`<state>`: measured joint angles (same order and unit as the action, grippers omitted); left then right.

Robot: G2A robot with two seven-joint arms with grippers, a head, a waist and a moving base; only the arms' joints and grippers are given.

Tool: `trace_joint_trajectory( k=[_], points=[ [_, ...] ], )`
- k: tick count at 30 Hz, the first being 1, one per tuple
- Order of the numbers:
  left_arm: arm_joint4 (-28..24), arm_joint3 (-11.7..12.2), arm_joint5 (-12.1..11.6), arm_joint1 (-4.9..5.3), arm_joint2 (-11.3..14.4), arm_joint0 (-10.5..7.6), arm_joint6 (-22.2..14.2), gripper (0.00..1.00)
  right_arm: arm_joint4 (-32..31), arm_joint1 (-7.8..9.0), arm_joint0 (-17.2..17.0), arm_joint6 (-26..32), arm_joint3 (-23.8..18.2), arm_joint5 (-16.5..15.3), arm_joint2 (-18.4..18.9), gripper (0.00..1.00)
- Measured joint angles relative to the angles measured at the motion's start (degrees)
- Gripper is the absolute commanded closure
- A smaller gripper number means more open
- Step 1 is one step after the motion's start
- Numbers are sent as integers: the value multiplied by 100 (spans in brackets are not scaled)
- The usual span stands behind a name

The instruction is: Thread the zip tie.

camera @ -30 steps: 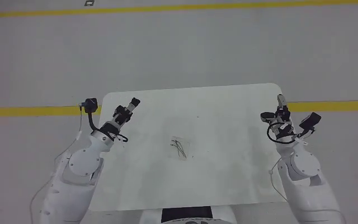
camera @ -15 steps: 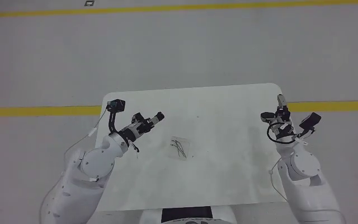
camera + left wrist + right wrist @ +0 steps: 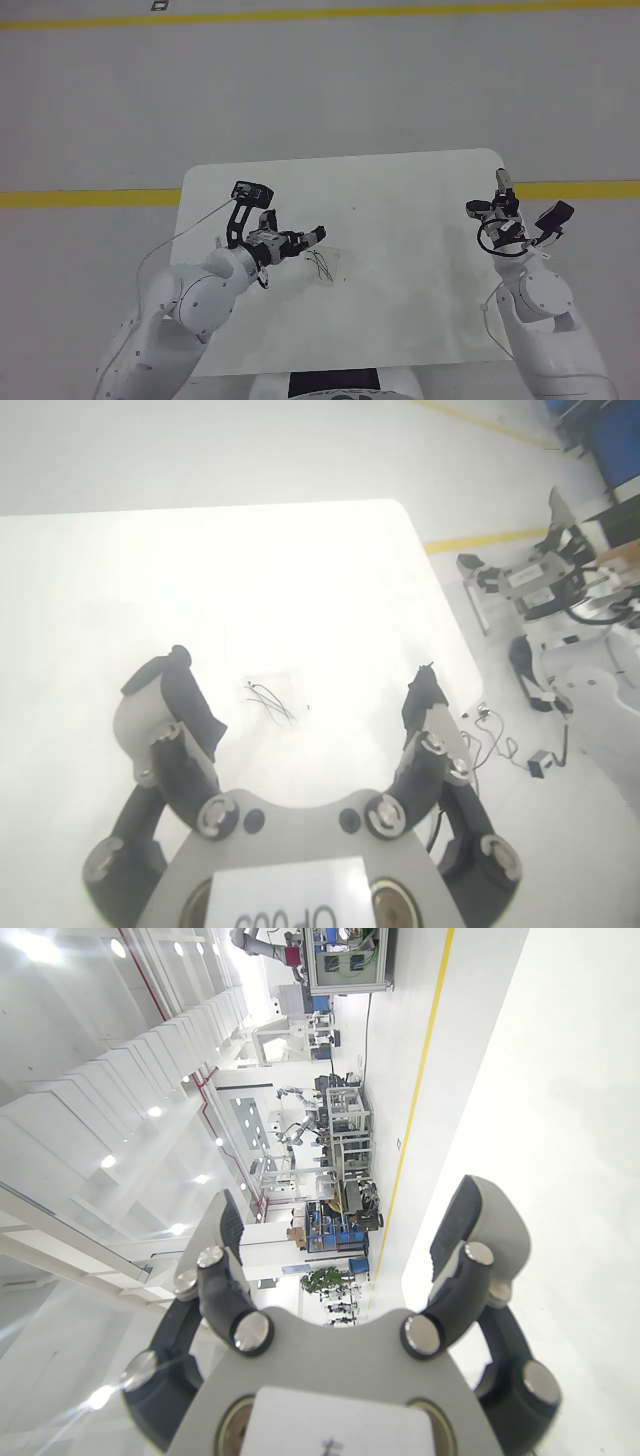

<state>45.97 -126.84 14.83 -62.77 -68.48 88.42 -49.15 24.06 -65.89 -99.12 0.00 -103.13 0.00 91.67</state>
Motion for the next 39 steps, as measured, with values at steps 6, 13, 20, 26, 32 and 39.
trace_joint_trajectory(
  k=[6, 13, 20, 26, 32, 39],
  points=[
    [316, 227, 442, -52, 522, -367, -461, 0, 0, 0, 0, 0, 0, 0, 0, 0],
    [307, 220, 431, -51, 509, -358, -451, 0, 0, 0, 0, 0, 0, 0, 0, 0],
    [718, 609, 465, -162, 825, -575, -777, 0, 0, 0, 0, 0, 0, 0, 0, 0],
    [1131, 1374, 465, -546, 1190, -1165, -1515, 0, 0, 0, 0, 0, 0, 0, 0, 0],
    [1287, 1692, 465, -858, 1143, -1253, -1803, 0, 0, 0, 0, 0, 0, 0, 0, 0],
    [1281, 1686, 465, -850, 1146, -1252, -1796, 0, 0, 0, 0, 0, 0, 0, 0, 0]
  ],
)
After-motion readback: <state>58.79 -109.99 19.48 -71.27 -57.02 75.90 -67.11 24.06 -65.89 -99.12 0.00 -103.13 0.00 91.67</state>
